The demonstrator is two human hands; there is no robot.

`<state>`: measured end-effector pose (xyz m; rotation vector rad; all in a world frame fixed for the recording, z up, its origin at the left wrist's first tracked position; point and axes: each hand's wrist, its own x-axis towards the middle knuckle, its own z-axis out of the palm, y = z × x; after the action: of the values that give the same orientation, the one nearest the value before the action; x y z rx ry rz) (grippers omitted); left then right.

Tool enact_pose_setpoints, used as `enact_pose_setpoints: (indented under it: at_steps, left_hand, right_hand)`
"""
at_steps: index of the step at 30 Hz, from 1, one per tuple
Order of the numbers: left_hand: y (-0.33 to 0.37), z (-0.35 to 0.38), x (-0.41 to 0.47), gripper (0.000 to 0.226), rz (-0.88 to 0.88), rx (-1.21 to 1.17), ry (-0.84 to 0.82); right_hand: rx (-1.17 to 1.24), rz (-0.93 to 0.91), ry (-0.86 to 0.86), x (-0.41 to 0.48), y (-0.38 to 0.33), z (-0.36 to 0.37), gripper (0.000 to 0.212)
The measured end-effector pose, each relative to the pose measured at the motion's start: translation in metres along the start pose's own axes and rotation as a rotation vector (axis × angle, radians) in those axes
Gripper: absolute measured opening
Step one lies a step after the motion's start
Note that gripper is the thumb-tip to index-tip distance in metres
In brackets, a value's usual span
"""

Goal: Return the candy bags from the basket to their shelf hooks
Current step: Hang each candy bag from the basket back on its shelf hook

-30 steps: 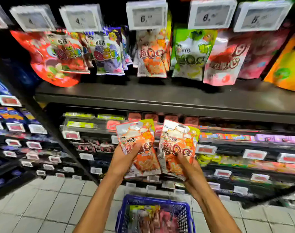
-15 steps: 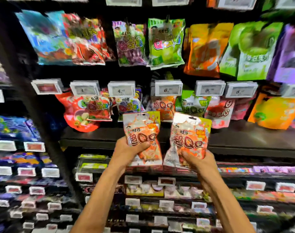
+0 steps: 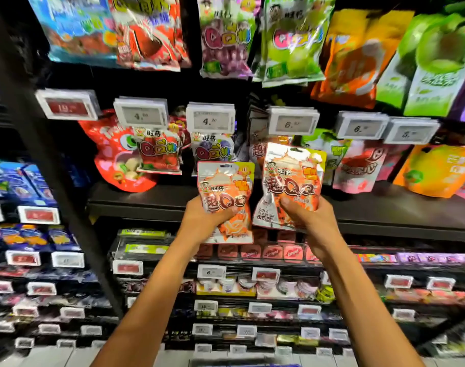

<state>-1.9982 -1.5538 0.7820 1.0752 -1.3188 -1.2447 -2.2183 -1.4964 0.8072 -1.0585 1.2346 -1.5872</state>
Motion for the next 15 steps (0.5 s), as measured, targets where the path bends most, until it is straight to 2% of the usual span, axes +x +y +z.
enact_pose_setpoints:
  at_steps: [10, 15]
  left_hand:
    - [-0.026, 0.021, 0.033, 0.029, 0.151, -0.031, -0.029]
    - [-0.033, 0.032, 0.043, 0.025, 0.217, -0.004, -0.046]
  right_hand:
    - [-0.003, -0.089, -0.054, 0.025, 0.021, -0.005, 0.059]
    - [0.004, -0.164, -0.082, 0.05, 0.019, 0.0, 0.045]
